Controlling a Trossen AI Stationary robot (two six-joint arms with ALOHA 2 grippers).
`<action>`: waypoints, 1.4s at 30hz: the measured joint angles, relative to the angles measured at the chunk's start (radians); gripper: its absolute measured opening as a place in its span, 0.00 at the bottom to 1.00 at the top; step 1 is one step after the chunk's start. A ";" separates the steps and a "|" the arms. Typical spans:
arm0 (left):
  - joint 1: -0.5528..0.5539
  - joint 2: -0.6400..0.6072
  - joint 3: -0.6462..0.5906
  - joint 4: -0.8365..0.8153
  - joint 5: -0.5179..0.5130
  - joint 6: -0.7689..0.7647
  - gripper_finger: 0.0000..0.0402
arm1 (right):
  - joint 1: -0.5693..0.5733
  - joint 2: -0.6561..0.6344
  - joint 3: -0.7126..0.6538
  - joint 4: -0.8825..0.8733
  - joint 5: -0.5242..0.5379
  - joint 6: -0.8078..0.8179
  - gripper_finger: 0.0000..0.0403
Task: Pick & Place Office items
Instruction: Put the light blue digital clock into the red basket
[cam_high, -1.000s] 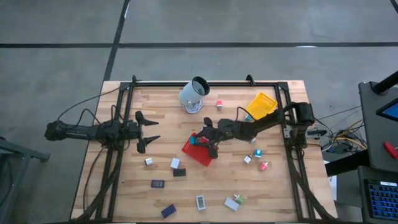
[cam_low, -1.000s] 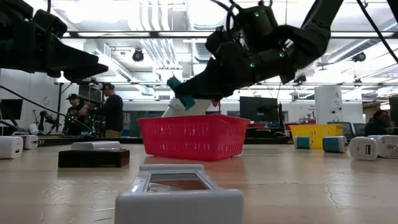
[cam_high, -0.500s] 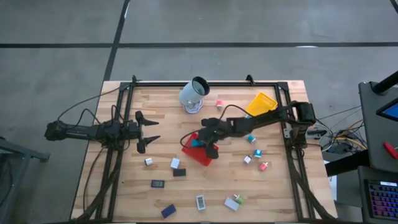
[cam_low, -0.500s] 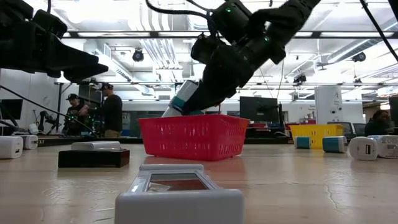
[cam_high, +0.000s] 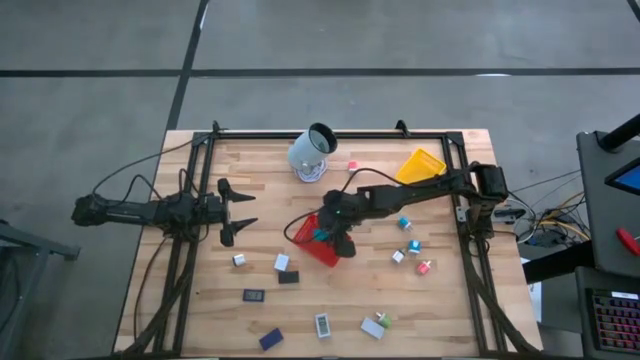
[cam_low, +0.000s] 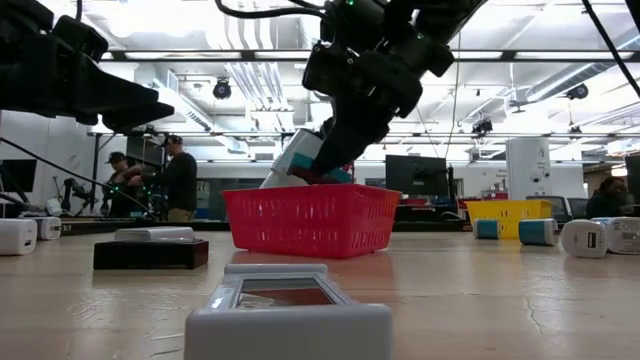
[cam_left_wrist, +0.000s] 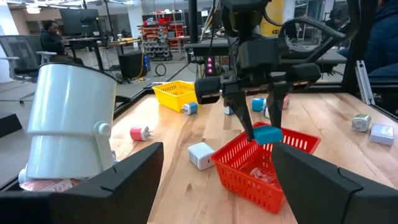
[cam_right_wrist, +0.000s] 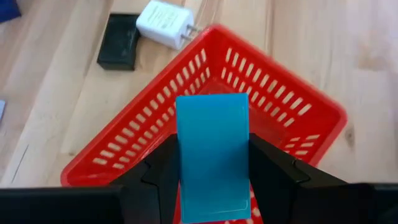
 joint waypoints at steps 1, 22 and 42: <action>0.000 0.000 0.000 0.000 0.000 0.000 0.75 | 0.000 0.000 0.000 -0.006 0.000 0.000 0.36; 0.000 0.000 0.000 0.000 0.000 0.000 0.75 | 0.000 0.003 -0.001 -0.072 -0.051 -0.006 0.36; 0.000 0.002 0.000 0.034 -0.002 0.019 0.75 | 0.014 0.190 0.193 -0.234 -0.067 -0.057 0.36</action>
